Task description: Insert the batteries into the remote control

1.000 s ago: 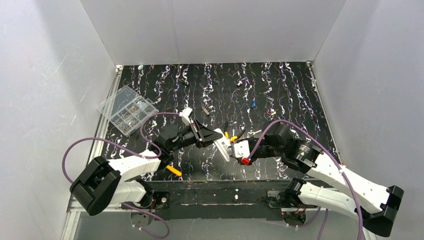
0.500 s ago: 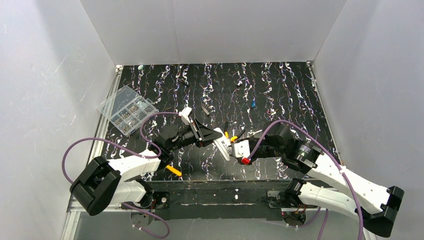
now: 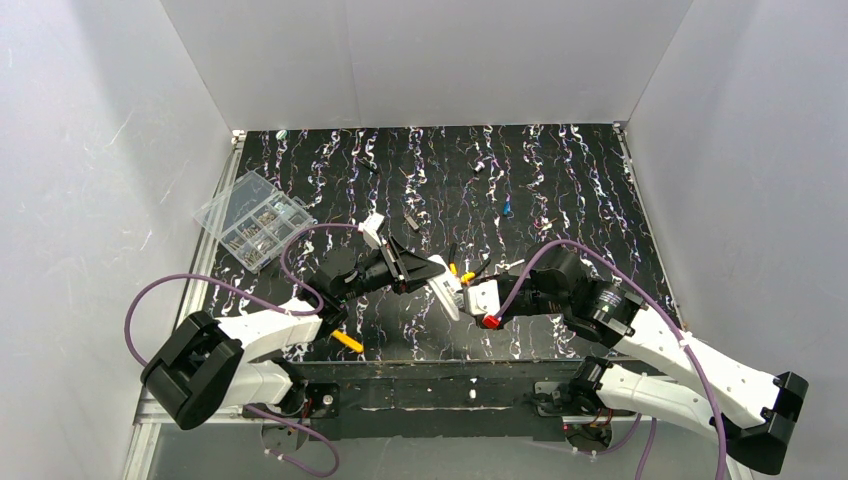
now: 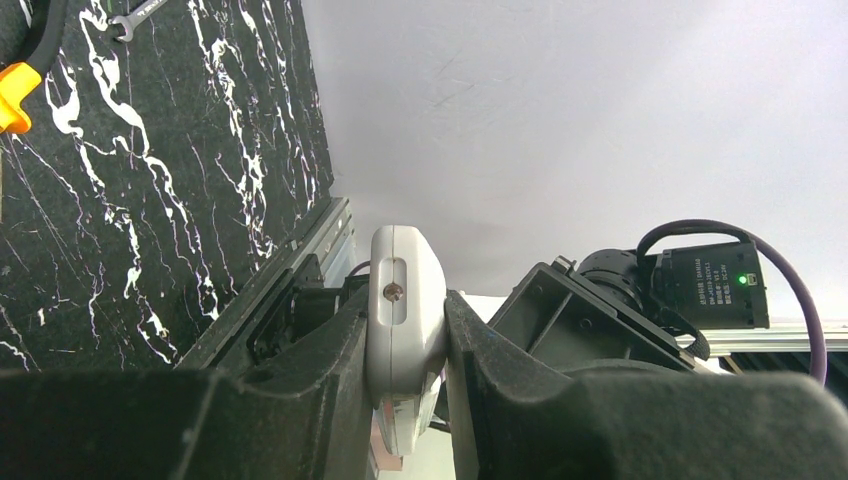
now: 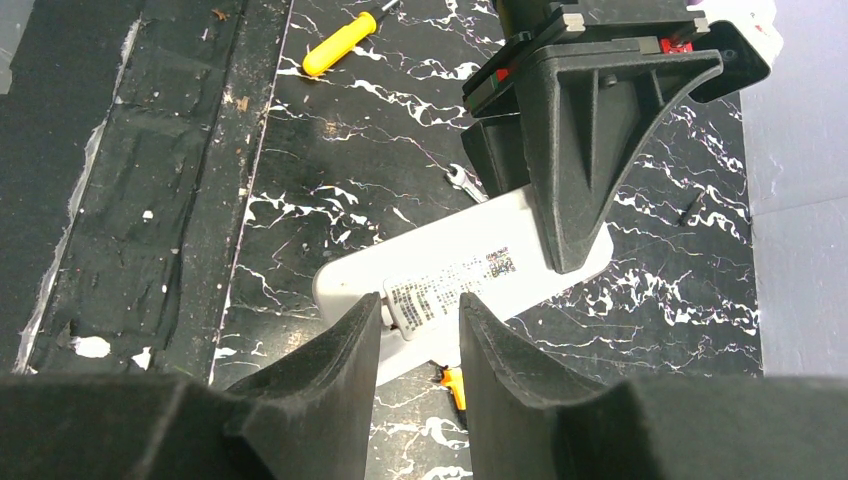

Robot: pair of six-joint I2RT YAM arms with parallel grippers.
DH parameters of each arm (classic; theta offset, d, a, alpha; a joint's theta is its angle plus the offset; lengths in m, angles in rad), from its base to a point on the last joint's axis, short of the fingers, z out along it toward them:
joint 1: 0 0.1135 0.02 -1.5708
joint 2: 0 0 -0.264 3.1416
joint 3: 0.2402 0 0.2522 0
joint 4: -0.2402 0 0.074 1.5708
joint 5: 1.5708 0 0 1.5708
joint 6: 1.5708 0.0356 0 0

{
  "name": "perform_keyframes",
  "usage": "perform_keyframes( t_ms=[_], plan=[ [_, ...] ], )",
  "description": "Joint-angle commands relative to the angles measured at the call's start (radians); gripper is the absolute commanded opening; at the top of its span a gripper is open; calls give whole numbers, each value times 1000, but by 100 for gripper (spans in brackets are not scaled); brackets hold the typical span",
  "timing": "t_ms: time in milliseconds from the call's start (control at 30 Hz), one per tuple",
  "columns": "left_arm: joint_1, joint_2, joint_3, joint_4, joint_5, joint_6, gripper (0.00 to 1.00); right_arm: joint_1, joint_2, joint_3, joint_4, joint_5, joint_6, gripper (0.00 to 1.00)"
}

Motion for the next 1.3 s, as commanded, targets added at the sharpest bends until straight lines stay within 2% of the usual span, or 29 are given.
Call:
perform_keyframes(
  t_ms=[0, 700, 1267],
  plan=[
    [-10, 0, 38, 75, 77, 4, 0, 1, -11, 49, 114, 36, -30, 41],
    [-11, 11, 42, 75, 81, 5, 0, 1, -25, 84, 75, 44, -52, 41],
    [-11, 9, 43, 74, 75, 5, 0, 1, -30, 29, -30, -9, -27, 45]
  ],
)
